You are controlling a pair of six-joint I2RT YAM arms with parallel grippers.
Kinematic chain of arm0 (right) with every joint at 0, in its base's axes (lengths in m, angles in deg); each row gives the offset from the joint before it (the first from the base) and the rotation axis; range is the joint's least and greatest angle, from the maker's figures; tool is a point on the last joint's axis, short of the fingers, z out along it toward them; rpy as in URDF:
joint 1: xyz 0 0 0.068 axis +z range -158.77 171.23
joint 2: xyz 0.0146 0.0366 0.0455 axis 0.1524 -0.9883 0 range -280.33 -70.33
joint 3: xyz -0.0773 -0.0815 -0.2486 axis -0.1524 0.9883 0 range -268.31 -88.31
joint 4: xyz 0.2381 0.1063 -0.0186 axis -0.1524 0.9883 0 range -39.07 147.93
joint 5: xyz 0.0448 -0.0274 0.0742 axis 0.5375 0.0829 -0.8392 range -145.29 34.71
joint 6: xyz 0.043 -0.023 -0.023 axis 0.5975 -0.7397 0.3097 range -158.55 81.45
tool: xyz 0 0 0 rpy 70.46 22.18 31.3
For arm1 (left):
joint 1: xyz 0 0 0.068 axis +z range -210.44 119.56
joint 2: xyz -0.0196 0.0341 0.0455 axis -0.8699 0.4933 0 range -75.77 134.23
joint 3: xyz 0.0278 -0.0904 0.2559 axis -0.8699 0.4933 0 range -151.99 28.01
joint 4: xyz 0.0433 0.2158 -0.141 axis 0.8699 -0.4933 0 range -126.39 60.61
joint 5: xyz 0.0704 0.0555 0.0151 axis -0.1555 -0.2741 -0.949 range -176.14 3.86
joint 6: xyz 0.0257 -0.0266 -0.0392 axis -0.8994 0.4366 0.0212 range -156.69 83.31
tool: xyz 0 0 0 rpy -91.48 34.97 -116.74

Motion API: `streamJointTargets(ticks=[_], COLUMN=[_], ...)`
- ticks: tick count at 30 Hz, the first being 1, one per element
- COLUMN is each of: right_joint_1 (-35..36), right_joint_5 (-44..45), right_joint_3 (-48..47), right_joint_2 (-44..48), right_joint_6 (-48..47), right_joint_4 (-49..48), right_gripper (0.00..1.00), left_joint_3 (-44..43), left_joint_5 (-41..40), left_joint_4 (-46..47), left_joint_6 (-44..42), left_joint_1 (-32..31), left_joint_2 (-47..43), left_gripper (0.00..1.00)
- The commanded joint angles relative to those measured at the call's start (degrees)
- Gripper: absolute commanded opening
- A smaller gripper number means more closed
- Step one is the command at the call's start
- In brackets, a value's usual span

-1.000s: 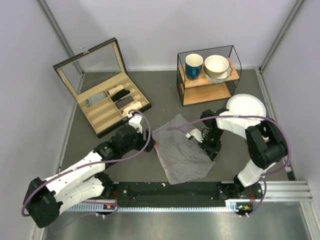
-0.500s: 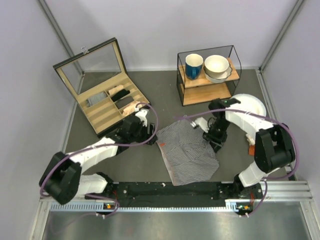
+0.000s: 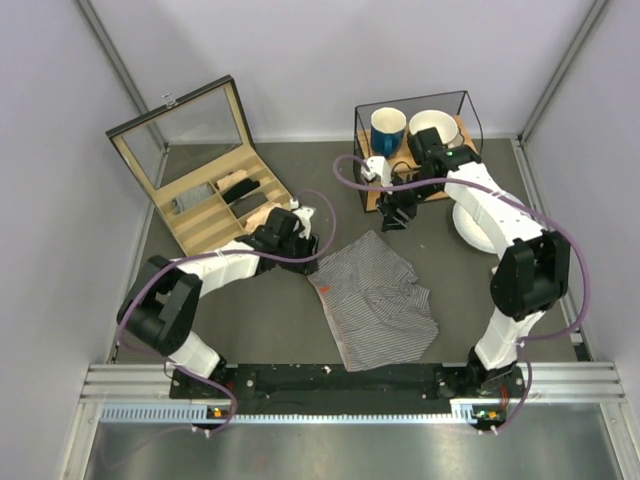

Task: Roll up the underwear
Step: Flatten out the underwear at the center of the board.

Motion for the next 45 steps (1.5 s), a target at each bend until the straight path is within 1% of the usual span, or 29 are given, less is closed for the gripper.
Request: streamJointTargets(ticks=[1, 2, 4, 6, 7, 8, 9, 11, 12, 13, 17, 23, 29, 32, 36, 39, 42, 43, 45], right_joint_1=[0.8, 1.2, 1.4, 1.4, 1.7, 2.0, 2.4, 3.3, 3.5, 3.6, 4.3, 5.4, 6.0, 6.4, 7.1, 7.5, 7.8, 7.8, 7.8], right_joint_5=[-4.8, -3.7, -1.7, -2.0, -1.7, -1.1, -0.3, 2.4, 3.1, 4.4, 6.6, 9.3, 11.7, 12.4, 13.8, 14.2, 14.5, 14.4, 14.1], right_joint_3=[4.1, 4.8, 3.3, 2.1, 2.5, 3.4, 3.6, 2.3, 1.7, 0.9, -3.3, -5.8, -5.6, -5.4, -4.9, -3.9, -2.9, -2.5, -2.2], right_joint_2=[1.1, -0.8, -3.8, -6.7, -7.1, -7.8, -8.3, -9.9, -11.6, -12.8, -17.1, -22.2, -24.1, -24.7, -25.4, -25.3, -24.9, -24.8, -24.5], right_joint_6=[-10.9, -13.3, -13.1, -14.4, -18.6, -21.3, -24.9, -26.2, -27.1, -27.3, -28.4, -28.5, -27.5, -27.5, -28.0, -28.1, -28.0, -28.1, -27.7], right_joint_4=[-10.6, -10.7, -10.7, -10.2, -10.3, -10.2, -10.4, -10.9, -11.0, -11.0, -11.1, -11.6, -13.5, -14.1, -14.0, -14.0, -13.8, -13.7, -13.6], right_gripper=[0.66, 0.68, 0.68, 0.67, 0.66, 0.66, 0.66, 0.64, 0.63, 0.60, 0.55, 0.51, 0.50, 0.51, 0.49, 0.42, 0.27, 0.18, 0.12], left_joint_3=[-1.9, -1.8, -1.8, -1.8, -1.8, -1.6, -1.6, -1.2, -1.0, -0.8, -0.4, 0.3, 0.7, 1.2, 1.6, 1.9, 2.1, 2.2, 2.2], left_joint_5=[2.6, 3.0, 3.0, 3.1, 3.1, 3.1, 3.5, 4.3, 4.5, 5.3, 6.9, 8.5, 9.7, 10.0, 10.3, 10.5, 11.0, 11.1, 11.2], left_joint_4=[-3.4, -3.8, -4.1, -4.5, -4.6, -4.6, -4.6, -4.4, -4.0, -3.7, -2.3, -0.5, 0.1, 0.3, 0.4, 0.6, 0.5, 0.5, 0.2], left_joint_6=[-2.5, -2.8, -3.0, -3.1, -3.1, -3.1, -3.0, -2.6, -2.4, -2.1, -1.0, -0.3, -0.6, -0.5, -0.5, -0.6, -0.7, -0.7, -0.8], left_joint_1=[0.1, 0.1, 0.1, 0.1, 0.2, 0.3, 0.5, 1.2, 1.4, 2.0, 2.5, 3.0, 3.9, 4.2, 5.1, 5.7, 6.2, 6.3, 6.5], left_joint_2=[2.2, 2.5, 2.9, 3.3, 3.4, 3.5, 3.7, 3.9, 4.0, 4.0, 4.5, 5.0, 5.2, 4.9, 4.1, 3.5, 3.2, 3.1, 2.7], left_gripper=[0.52, 0.50, 0.49, 0.46, 0.45, 0.43, 0.37, 0.33, 0.29, 0.27, 0.25, 0.25, 0.21, 0.20, 0.18, 0.16, 0.14, 0.13, 0.12])
